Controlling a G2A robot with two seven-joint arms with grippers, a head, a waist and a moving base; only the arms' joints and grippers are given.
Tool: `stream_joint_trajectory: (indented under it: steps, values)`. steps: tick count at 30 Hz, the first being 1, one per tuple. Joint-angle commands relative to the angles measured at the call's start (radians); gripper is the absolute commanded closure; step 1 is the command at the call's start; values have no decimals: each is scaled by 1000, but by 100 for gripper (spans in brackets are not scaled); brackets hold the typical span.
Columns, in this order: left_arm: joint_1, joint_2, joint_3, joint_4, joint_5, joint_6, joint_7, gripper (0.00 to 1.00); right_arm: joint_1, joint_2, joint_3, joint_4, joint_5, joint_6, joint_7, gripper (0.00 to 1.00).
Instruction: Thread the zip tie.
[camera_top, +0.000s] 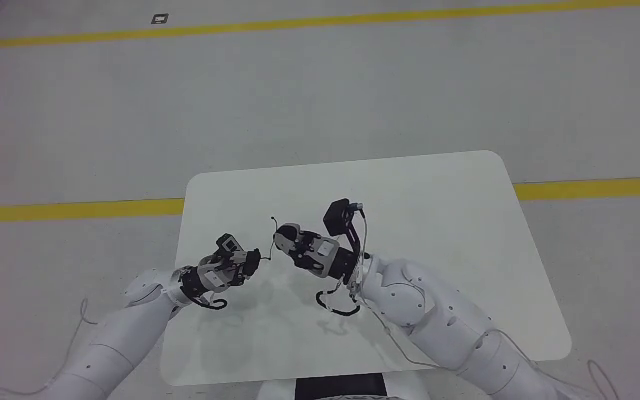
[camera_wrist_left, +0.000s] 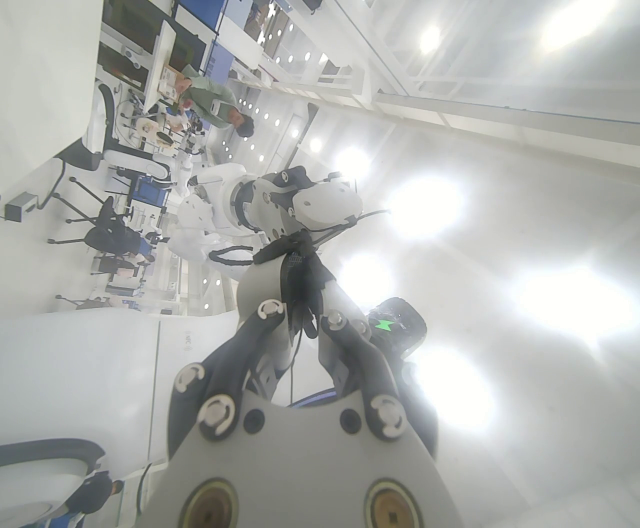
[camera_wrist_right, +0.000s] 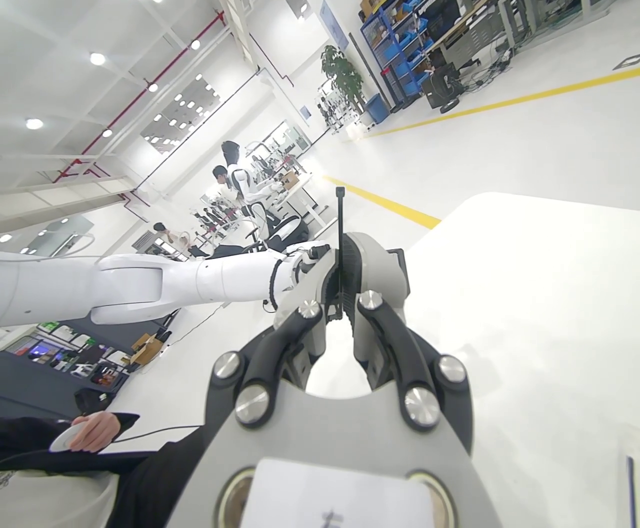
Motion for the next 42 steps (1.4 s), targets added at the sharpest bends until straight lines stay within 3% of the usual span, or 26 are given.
stream_joint_trajectory:
  steps: [1,42]
  values:
    - [0,0,0,0,0,0,0,100,-1,0,0,1,-1,0,0,100]
    - [0,0,0,0,0,0,0,100,0,2,-4,-2,-5,0,-26,100]
